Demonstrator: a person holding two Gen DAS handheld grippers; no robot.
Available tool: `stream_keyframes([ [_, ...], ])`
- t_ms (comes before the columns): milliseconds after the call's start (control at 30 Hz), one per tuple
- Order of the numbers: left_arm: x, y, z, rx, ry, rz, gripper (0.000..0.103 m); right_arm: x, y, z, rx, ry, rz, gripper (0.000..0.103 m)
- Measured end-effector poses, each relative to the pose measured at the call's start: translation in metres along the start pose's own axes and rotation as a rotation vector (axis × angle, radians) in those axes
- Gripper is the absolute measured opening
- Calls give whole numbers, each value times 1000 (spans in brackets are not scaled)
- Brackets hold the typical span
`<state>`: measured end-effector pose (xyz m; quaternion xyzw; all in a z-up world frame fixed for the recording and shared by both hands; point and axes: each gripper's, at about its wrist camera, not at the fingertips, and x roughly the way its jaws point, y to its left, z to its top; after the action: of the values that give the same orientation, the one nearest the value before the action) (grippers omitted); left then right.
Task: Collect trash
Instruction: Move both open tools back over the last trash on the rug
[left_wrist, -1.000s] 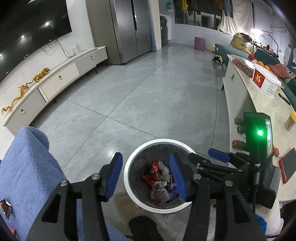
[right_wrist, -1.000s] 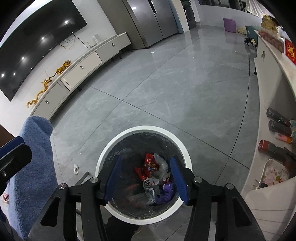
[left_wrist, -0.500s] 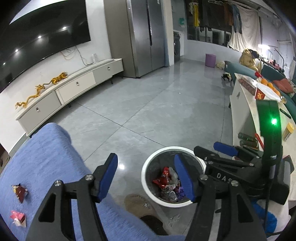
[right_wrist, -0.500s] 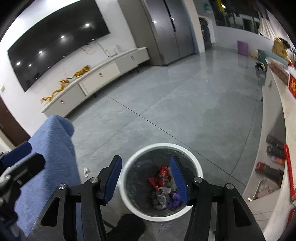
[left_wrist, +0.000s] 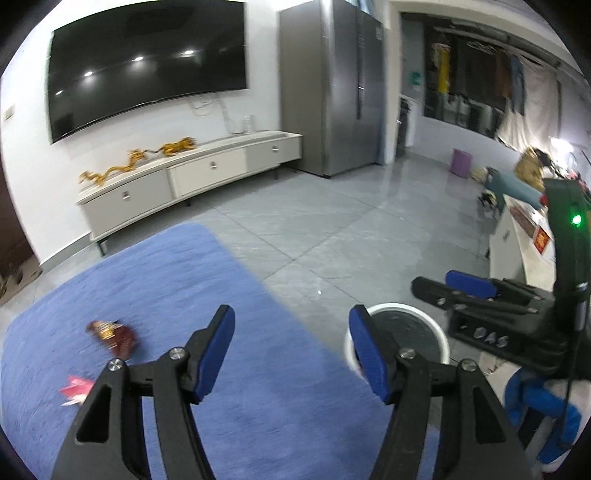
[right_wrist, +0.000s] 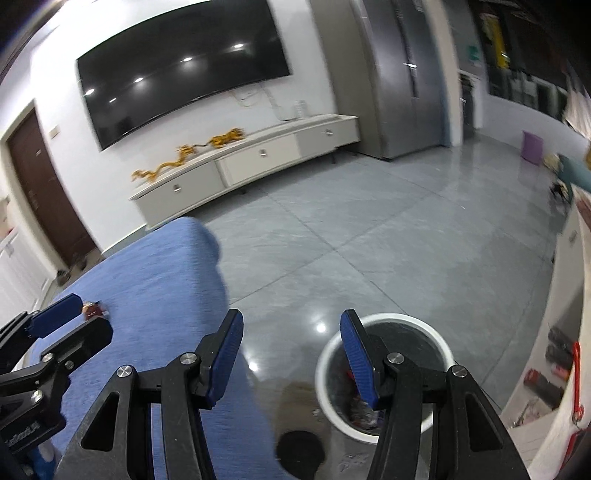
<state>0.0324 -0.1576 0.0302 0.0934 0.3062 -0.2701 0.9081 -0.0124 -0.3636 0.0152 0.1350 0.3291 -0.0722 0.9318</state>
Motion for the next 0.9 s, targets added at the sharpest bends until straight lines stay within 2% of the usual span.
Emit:
stream_keyframes([
  [133,-13,63,-18,-92,-11,61,74,15,45,4,-70,22,77,55],
  [333,-25,151,-52,-193,9,176,78,46,109,0,-155,70,214,57],
  [433,-28,181,-68,-217,15,199,86,63,146,-2,-209,92,269,65],
  [600,-21,202,-84,-244,43,172,91,93,197,-2,-307,114,357,68],
  [733,-4,208,-89,-271,80,159,91,122,229,1,-351,144,430,72],
  [900,13,212,-91,-279,128,132,91,156,251,4,-375,220,494,72],
])
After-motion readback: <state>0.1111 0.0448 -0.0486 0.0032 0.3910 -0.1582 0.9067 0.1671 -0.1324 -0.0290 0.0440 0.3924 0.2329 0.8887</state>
